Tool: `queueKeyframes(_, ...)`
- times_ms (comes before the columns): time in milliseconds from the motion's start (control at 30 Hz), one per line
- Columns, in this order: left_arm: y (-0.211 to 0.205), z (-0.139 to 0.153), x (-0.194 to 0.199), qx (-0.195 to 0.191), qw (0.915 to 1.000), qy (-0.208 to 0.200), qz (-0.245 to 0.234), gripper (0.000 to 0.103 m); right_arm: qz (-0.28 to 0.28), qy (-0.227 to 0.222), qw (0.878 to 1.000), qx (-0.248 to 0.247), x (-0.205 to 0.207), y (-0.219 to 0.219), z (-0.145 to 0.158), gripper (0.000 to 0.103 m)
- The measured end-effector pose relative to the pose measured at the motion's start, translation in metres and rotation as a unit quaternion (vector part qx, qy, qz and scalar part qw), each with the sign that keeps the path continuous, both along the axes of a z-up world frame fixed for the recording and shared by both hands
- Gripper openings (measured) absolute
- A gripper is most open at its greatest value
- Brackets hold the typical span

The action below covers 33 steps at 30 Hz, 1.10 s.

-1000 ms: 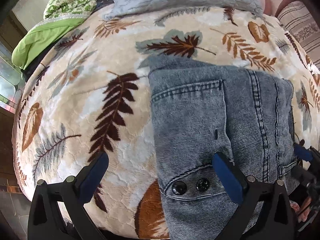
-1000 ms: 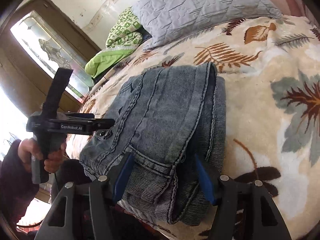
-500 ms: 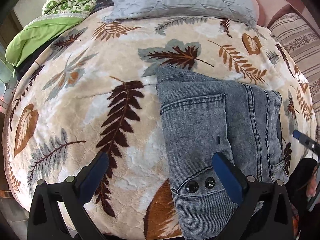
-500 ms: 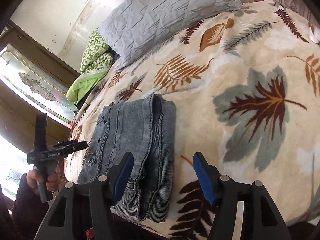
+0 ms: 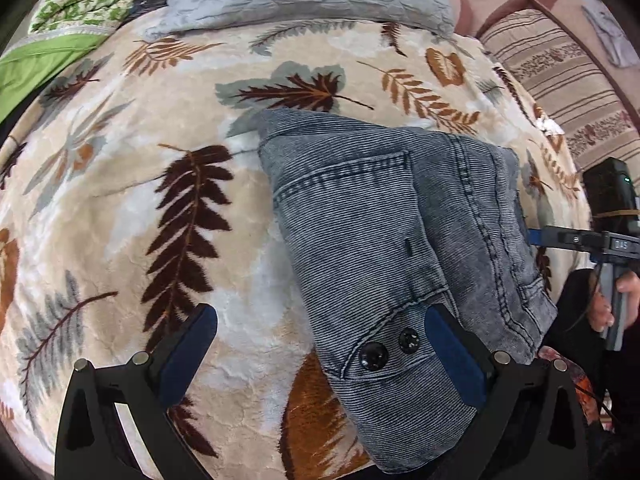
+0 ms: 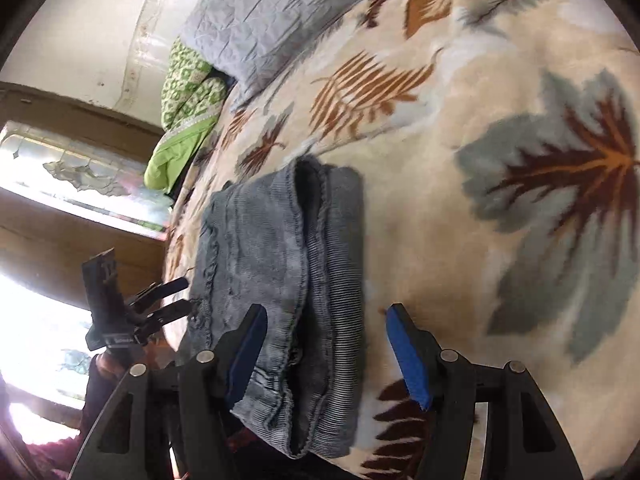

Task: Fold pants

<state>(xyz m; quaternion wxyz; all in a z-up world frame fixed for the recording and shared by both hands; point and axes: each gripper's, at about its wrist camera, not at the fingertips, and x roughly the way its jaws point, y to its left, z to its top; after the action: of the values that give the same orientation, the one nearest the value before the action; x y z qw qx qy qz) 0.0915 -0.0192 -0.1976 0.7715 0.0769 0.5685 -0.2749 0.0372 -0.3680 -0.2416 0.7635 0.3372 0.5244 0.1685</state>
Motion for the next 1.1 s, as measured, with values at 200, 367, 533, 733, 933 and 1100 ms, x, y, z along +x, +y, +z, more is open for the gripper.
queueKeyframes(200,-0.006,-0.012,0.006,-0.051,0.9972,0.029,-0.045,0.103,0.024,-0.001,0.999,0.040,0.014,0.014,-0.009,0.072)
queueKeyframes(367,-0.015,-0.021,0.013,-0.105,0.9886,0.067,-0.084,0.091,0.043,-0.008,0.996,0.079,0.025,0.024,-0.014,0.072)
queueKeyframes(533,-0.018,-0.023,0.017,-0.131,0.9832,0.076,-0.101,0.089,0.063,-0.033,0.993,0.093,0.025,0.031,-0.013,0.072)
queueKeyframes(733,-0.010,-0.027,0.018,-0.153,0.9786,0.085,-0.107,0.082,0.078,-0.050,0.990,0.109,0.018,0.036,-0.011,0.070)
queueKeyframes(933,-0.029,-0.027,0.007,-0.133,0.9795,0.055,-0.141,0.091,0.071,-0.036,0.990,0.116,0.024,0.034,-0.028,0.068)
queueKeyframes(1100,-0.032,-0.026,0.010,-0.168,0.9757,0.065,-0.124,0.080,0.074,-0.047,0.992,0.092,0.022,0.040,-0.024,0.067)
